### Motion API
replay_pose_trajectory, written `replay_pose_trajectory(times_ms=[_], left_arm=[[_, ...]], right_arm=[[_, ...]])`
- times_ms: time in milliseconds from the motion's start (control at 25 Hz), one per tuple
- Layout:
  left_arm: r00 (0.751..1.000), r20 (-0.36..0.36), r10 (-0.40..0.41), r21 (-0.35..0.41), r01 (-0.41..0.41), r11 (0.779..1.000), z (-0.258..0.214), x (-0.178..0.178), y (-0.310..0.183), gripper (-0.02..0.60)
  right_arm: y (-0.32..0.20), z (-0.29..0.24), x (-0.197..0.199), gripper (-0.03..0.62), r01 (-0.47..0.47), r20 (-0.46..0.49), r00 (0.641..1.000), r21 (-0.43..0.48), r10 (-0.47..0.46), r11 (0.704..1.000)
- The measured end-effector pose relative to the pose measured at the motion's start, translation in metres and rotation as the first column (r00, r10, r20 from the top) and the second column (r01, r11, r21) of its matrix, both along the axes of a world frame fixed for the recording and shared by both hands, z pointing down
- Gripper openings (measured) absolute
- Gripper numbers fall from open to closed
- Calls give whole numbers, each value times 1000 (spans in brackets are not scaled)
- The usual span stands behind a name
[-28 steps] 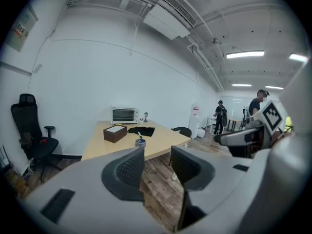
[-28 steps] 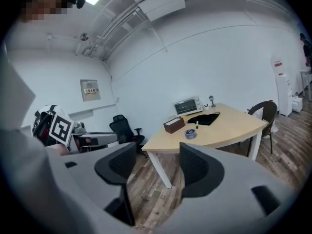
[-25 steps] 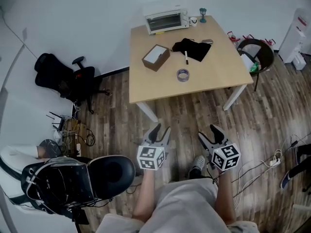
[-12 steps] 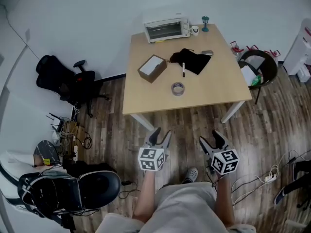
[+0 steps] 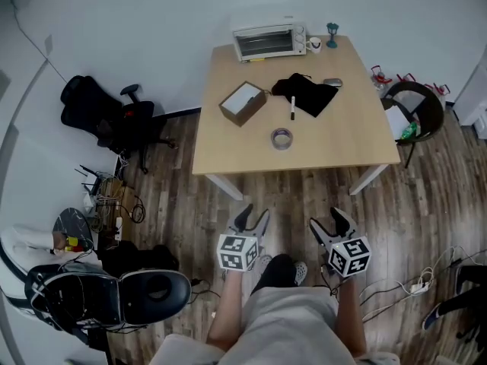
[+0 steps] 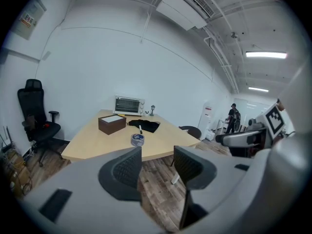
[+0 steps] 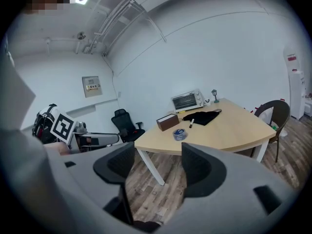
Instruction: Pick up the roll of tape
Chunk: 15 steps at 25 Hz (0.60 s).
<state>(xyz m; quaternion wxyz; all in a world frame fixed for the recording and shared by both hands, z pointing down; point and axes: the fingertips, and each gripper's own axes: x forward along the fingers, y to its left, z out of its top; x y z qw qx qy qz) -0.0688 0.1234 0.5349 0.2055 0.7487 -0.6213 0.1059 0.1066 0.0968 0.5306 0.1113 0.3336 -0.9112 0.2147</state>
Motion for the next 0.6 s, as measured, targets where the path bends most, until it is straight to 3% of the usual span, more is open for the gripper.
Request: replay_pose_trajectory(times_ms=[320,600], left_arm=[[1000,-19,14,-60,-15,998,23,8,-8,199],[1000,-2,11,-62,-11,998,24,-1,-50,199]], right_arm=[[-16,14,5,274,-24,-49,999,-4,24,1000],[-56,18,4,270,-49,1,999,-36,49,998]])
